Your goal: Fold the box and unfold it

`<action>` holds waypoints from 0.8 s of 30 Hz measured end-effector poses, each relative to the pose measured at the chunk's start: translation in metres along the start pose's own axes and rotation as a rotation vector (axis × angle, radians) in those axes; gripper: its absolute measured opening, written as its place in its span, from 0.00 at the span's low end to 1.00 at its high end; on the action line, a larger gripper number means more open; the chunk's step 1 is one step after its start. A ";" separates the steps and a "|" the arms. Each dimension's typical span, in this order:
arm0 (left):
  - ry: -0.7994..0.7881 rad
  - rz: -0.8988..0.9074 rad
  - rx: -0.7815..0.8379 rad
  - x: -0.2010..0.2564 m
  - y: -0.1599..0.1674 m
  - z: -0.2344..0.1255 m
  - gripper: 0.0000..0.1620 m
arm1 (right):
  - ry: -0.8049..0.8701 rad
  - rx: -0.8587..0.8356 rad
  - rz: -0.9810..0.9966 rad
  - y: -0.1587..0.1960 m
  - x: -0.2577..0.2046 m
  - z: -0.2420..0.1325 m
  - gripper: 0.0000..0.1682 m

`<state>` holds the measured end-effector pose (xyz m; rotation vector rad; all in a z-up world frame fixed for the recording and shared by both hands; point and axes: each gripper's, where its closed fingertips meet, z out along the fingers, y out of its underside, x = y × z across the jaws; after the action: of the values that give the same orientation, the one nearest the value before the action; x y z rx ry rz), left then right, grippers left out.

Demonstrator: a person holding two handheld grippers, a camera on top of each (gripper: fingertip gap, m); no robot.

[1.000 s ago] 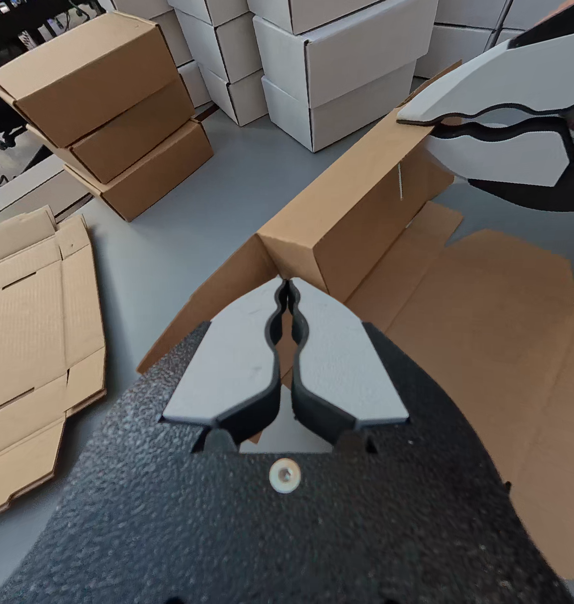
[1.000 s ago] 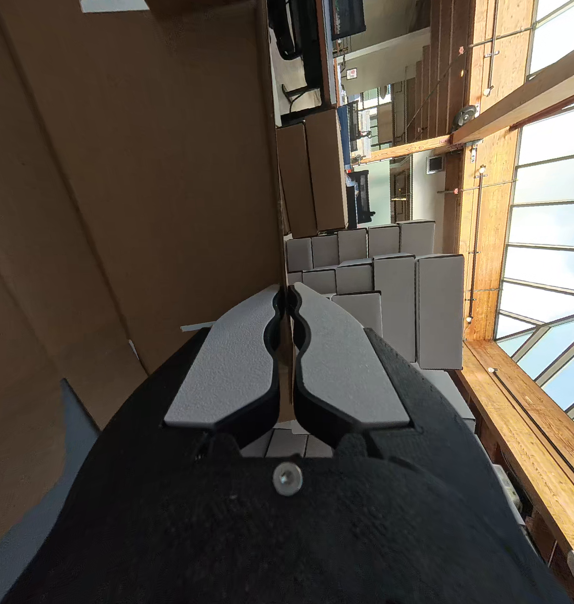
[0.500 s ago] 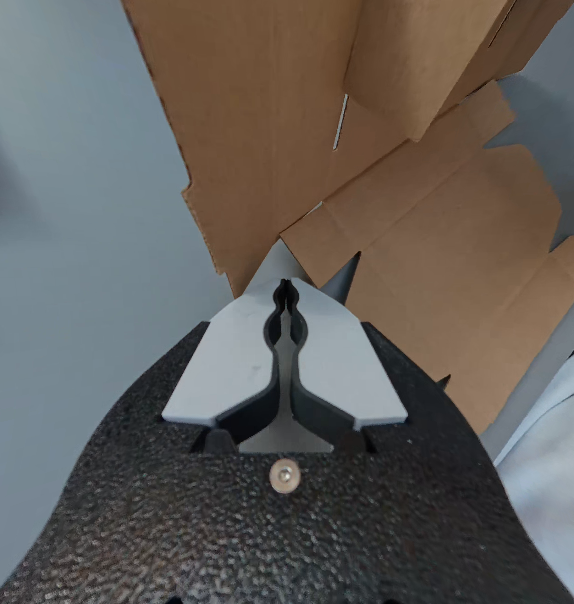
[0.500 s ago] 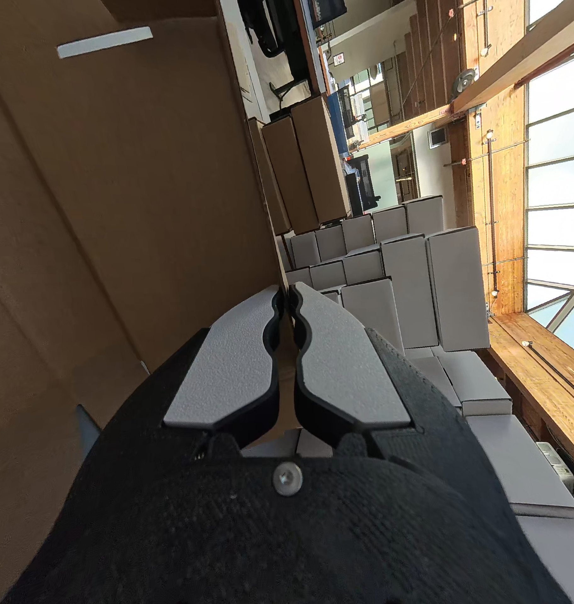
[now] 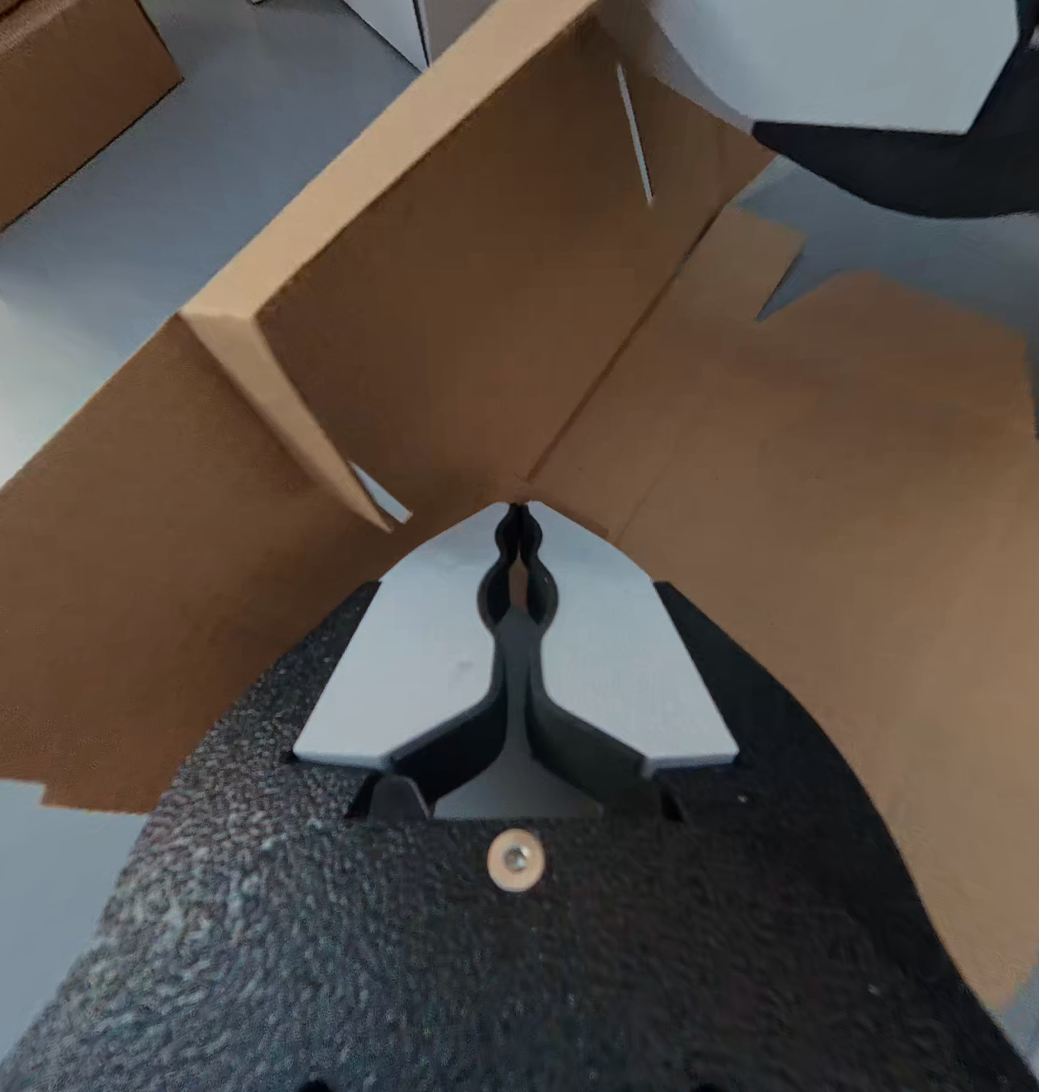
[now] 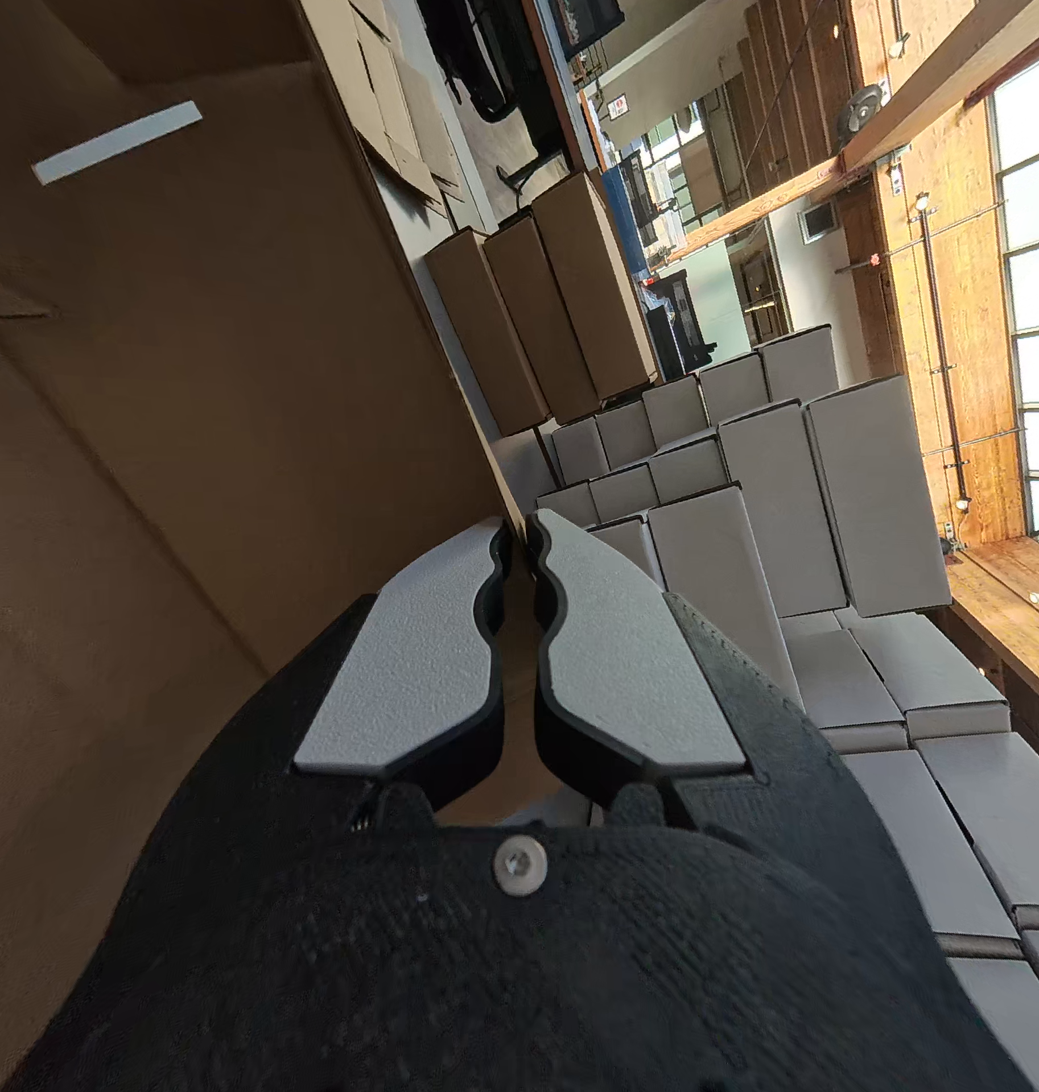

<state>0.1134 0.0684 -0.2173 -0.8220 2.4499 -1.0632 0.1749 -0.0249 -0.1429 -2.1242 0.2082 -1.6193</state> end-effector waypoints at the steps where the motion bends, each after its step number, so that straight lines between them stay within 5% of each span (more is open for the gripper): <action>1: -0.036 0.087 -0.038 0.004 0.003 0.005 0.00 | -0.004 0.004 0.006 0.000 -0.001 0.000 0.03; 7: -0.137 0.339 -0.161 0.007 0.008 0.014 0.00 | 0.000 0.002 0.003 0.003 0.000 -0.001 0.03; 11: -0.185 0.292 0.004 -0.010 -0.010 0.000 0.00 | 0.042 -0.009 -0.027 0.007 0.005 0.006 0.03; 17: -0.373 0.094 0.338 -0.080 -0.055 -0.070 0.00 | 0.171 0.028 -0.145 0.007 0.015 0.009 0.02; 24: -0.400 0.015 0.214 -0.164 -0.024 -0.065 0.02 | 0.227 0.074 -0.292 -0.005 0.008 -0.008 0.01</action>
<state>0.2155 0.1934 -0.1430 -0.8497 1.9719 -1.0198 0.1692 -0.0258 -0.1322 -1.9846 -0.0959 -2.0035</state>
